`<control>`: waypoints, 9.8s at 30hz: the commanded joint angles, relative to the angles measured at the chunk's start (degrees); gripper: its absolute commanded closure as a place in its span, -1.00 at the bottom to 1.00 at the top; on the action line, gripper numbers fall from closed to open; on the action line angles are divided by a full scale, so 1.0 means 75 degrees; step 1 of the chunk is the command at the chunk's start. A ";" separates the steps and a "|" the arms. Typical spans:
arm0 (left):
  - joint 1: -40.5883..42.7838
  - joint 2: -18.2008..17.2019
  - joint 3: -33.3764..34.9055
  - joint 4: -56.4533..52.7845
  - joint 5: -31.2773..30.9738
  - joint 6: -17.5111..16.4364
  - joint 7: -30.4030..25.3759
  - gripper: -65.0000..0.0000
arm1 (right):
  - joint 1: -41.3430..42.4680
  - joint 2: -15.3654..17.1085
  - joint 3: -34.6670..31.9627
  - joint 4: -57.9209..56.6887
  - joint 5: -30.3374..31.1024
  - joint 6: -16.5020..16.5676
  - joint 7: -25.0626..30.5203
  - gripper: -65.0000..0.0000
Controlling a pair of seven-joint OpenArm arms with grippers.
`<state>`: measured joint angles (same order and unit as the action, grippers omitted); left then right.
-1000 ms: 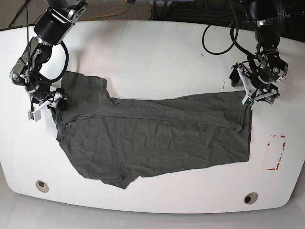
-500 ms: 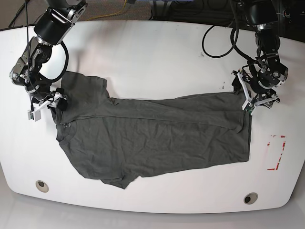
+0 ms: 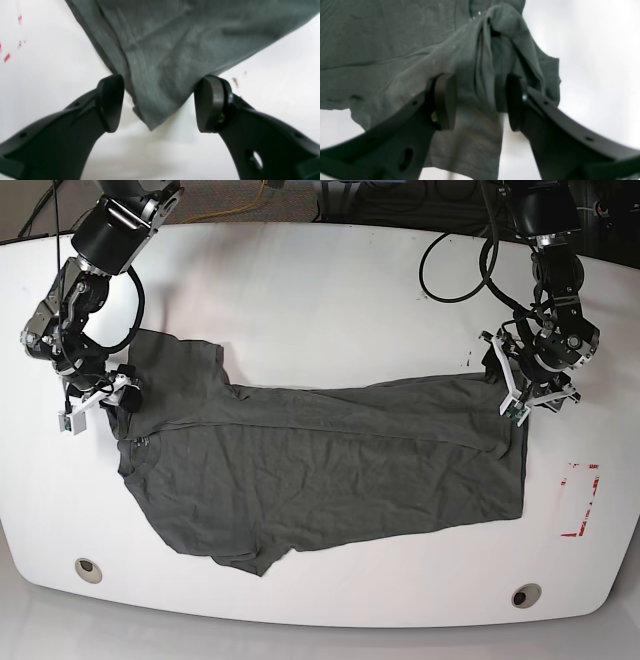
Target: Layout the t-shirt on the table in an organized manner, then fold the t-shirt properly
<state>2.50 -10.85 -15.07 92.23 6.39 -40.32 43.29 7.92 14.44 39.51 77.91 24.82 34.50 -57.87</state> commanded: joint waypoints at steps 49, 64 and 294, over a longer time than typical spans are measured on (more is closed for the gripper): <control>0.0352 -0.0223 -0.0071 0.1869 -0.0061 0.0042 0.1759 0.91 | 0.0133 0.0156 0.0037 0.0156 0.0143 0.0176 0.0137 0.21; 0.1278 -0.0270 -0.0083 0.2455 -0.0061 0.0042 0.2029 0.91 | 0.0133 0.0156 0.0037 0.0156 0.0143 0.0176 0.0137 0.21; -0.0375 -0.0470 0.0573 0.2373 -0.0049 0.0042 0.2041 -0.41 | -0.1660 -0.0454 0.0880 0.0460 0.1186 0.0733 -0.0648 -0.73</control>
<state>0.40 -13.82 -10.46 109.21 5.96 -40.12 59.13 -4.21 10.22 46.35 81.56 34.22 40.38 -60.47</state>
